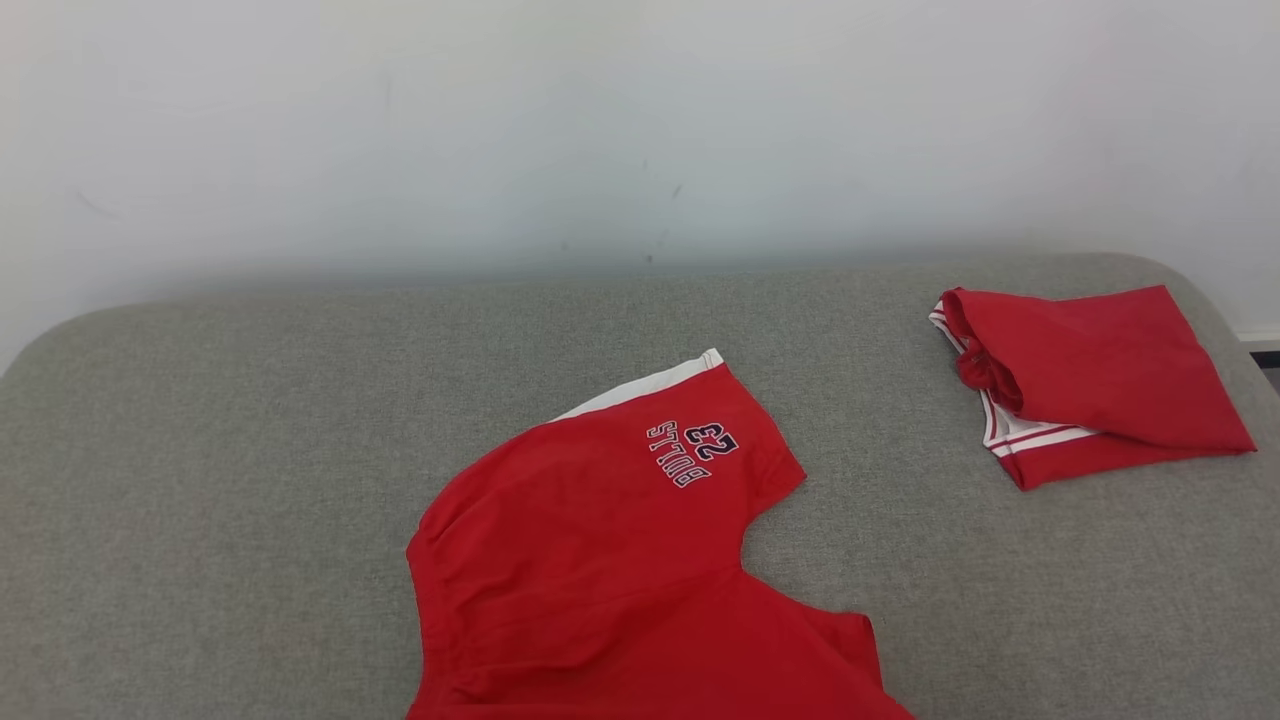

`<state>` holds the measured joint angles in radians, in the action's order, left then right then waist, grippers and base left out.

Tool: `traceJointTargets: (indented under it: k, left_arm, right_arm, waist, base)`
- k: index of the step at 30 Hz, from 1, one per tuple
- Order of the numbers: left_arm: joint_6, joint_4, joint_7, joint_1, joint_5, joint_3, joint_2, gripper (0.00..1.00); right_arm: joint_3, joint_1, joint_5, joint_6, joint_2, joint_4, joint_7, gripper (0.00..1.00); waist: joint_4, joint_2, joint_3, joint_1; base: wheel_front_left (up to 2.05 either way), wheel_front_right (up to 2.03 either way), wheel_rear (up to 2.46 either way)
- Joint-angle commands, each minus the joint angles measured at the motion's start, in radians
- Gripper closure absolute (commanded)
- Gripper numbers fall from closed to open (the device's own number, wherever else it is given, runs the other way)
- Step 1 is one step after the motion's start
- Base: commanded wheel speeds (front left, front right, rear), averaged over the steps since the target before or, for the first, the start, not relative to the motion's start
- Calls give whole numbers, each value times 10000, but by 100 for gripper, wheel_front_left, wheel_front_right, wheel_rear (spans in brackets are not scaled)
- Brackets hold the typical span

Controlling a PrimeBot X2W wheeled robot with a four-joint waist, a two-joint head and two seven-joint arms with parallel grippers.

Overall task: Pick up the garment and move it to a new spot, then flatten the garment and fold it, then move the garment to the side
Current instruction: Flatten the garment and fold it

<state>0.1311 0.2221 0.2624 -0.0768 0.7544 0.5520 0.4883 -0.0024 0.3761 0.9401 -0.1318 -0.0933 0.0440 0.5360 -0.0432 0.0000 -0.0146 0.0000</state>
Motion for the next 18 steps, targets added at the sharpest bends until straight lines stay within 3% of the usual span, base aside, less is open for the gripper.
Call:
traceJointTargets:
  k: [1,11,18]
  left_arm:
    - [-15,-85,31,0,-87,-69,-44,100]
    - [-19,-1043,31,543,-272,-886,-543,100]
    - [-18,-661,31,2430,42,-369,-435,100]
  right_arm:
    - [-146,-58,39,18,87,105,-56,100]
    - [-1031,-1939,-5,18,269,446,29,100]
    - [-1428,-5069,-471,18,367,-1344,126,100]
  waist:
    - [21,0,14,0]
    - [211,0,166,0]
    - [730,0,864,0]
  base:
    - [0,0,0]
    - [0,0,0]
    - [0,0,0]
